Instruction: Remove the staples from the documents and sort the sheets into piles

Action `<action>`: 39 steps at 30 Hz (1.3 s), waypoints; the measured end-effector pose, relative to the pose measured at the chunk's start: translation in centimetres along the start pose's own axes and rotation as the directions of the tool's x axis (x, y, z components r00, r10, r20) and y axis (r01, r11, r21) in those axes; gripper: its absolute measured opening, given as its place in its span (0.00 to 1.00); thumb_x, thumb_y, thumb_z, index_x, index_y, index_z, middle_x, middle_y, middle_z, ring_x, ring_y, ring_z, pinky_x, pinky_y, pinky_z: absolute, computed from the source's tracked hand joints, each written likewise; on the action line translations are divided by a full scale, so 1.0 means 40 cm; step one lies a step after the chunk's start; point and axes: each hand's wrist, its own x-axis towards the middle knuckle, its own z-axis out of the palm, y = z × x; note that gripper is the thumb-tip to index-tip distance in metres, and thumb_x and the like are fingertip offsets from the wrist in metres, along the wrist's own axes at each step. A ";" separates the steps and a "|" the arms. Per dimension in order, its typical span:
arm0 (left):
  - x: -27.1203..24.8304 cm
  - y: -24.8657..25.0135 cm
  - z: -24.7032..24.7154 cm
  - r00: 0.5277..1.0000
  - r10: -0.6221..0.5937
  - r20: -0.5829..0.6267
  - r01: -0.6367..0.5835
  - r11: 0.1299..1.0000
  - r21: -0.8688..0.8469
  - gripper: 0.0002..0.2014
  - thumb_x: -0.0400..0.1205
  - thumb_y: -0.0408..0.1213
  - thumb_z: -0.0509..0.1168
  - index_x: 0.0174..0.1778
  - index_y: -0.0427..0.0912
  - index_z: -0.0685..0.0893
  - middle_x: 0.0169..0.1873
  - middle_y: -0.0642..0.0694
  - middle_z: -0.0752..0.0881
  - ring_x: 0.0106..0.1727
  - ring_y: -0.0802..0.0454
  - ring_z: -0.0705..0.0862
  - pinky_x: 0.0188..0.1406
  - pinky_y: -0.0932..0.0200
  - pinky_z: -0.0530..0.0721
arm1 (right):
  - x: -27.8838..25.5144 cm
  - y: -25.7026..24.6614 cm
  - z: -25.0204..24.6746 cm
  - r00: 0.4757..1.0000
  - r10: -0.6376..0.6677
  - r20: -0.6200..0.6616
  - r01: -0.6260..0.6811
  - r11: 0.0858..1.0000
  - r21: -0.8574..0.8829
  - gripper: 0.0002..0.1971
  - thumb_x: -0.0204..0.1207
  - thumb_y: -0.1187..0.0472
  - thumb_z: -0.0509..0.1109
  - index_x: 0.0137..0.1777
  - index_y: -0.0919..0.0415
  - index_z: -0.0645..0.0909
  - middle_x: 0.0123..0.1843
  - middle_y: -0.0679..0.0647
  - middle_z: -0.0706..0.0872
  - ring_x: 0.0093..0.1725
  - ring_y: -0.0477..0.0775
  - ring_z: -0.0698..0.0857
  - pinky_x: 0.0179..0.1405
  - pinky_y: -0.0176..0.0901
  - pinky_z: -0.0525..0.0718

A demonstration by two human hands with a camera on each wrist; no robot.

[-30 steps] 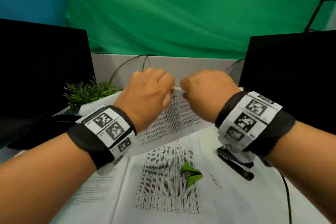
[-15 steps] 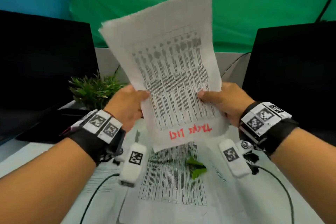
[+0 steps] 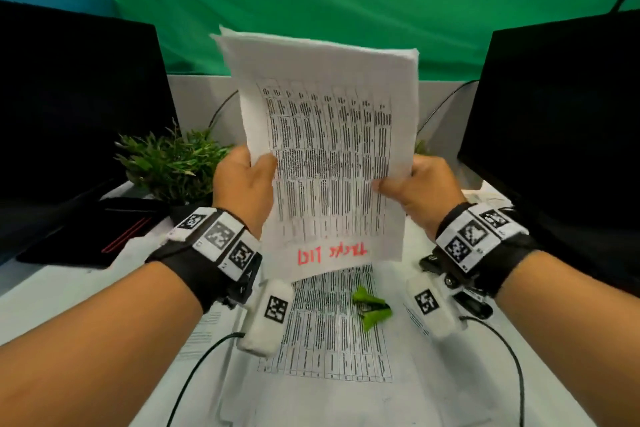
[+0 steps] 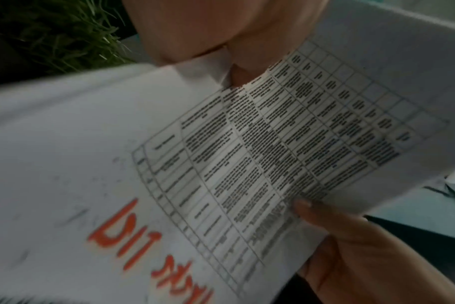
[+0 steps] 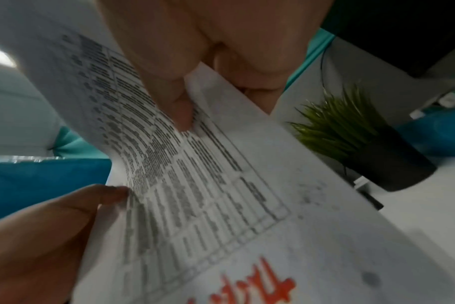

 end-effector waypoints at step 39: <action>-0.100 -0.100 0.021 0.986 -0.149 0.080 0.155 0.985 -0.076 0.11 0.77 0.47 0.57 0.45 0.45 0.78 0.47 0.33 0.87 0.47 0.34 0.84 0.48 0.36 0.86 | -0.070 0.118 0.066 0.951 0.306 0.048 -0.310 0.942 0.130 0.10 0.72 0.68 0.81 0.48 0.54 0.89 0.54 0.55 0.93 0.53 0.58 0.92 0.61 0.64 0.88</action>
